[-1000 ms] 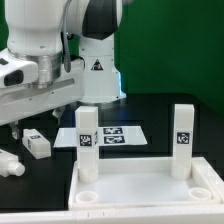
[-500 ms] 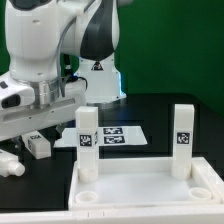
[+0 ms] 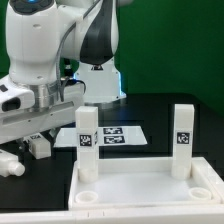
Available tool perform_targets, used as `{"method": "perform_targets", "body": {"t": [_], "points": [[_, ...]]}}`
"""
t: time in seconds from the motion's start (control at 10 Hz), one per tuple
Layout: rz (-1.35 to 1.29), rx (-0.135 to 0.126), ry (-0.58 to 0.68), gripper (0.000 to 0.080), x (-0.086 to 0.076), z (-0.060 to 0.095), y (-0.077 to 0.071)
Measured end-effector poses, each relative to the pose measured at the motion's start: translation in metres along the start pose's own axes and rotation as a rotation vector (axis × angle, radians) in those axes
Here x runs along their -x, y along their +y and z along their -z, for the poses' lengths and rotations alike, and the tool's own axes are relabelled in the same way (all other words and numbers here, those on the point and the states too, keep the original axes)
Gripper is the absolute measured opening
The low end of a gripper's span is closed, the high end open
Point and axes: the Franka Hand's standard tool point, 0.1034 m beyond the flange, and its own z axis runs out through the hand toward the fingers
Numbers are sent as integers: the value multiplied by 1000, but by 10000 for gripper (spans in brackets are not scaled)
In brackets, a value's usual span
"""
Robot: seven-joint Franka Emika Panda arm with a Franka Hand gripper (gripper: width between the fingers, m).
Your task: Assemble desk
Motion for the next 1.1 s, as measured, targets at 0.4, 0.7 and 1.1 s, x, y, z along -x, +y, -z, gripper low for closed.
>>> {"method": "perform_targets", "body": {"t": [0.4,0.7,1.1], "points": [[-170,-1,35,284,-2,9,8],[-481,-53,45,284,-7,8,-2],[-800,-81,61,284,-19,8,-15]]}}
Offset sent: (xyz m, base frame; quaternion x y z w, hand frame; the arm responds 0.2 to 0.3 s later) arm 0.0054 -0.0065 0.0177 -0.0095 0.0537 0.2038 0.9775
